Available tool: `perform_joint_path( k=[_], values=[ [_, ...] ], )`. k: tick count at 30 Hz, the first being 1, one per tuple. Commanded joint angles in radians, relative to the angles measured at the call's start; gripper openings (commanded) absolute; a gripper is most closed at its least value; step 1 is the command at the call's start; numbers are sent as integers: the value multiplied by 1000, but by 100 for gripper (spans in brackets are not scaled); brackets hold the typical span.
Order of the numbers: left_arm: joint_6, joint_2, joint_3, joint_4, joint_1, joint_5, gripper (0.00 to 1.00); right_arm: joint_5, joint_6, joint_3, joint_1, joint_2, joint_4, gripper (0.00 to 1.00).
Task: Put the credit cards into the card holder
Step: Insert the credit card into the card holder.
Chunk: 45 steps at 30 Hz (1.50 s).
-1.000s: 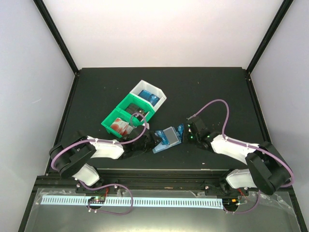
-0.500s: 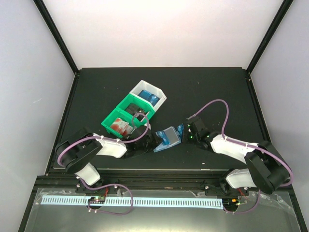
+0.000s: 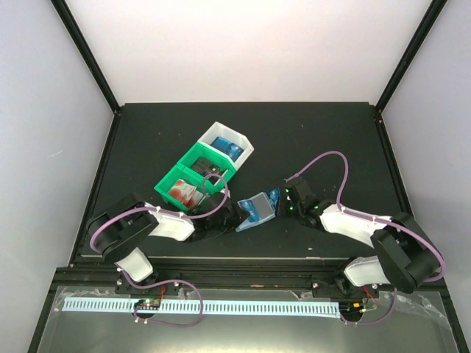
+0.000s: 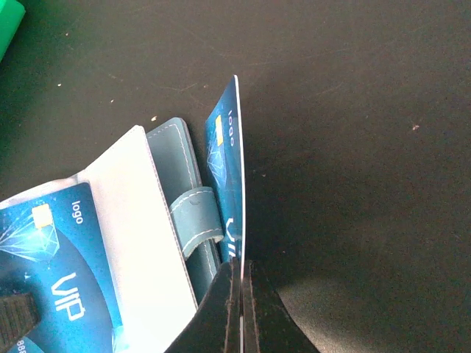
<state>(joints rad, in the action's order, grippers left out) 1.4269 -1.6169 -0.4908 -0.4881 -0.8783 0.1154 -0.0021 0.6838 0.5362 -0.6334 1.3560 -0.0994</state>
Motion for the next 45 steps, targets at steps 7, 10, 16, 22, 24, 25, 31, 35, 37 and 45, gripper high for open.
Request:
perform_joint_path(
  k=[7,10,16,22,24,25,31,35,37,45],
  values=[
    [29,8,33,81,-41,-85,1,-9,11,-22,-8,49,-61,1],
    [25,-26,31,29,-41,-80,1,-18,11,-22,-7,52,-59,1],
    [-19,-26,14,11,-39,-149,2,-34,10,-22,-7,55,-58,1],
    [-38,-25,17,6,-39,-191,2,-38,9,-21,-7,63,-54,1],
    [-36,-45,12,-10,-39,-176,2,-41,9,-21,-7,66,-54,1],
    [-35,-56,10,-21,-39,-164,1,-41,9,-21,-8,66,-53,1],
    [-16,-99,-2,-39,-45,-120,2,-39,11,-22,-8,64,-55,1],
    [-21,-127,-10,-62,-47,-113,2,-43,12,-24,-8,67,-51,1],
    [-24,-138,-16,-76,-49,-106,2,-45,13,-22,-7,68,-52,1],
    [16,-132,-8,-88,-60,-77,2,-47,12,-19,-7,69,-54,1]
  ],
)
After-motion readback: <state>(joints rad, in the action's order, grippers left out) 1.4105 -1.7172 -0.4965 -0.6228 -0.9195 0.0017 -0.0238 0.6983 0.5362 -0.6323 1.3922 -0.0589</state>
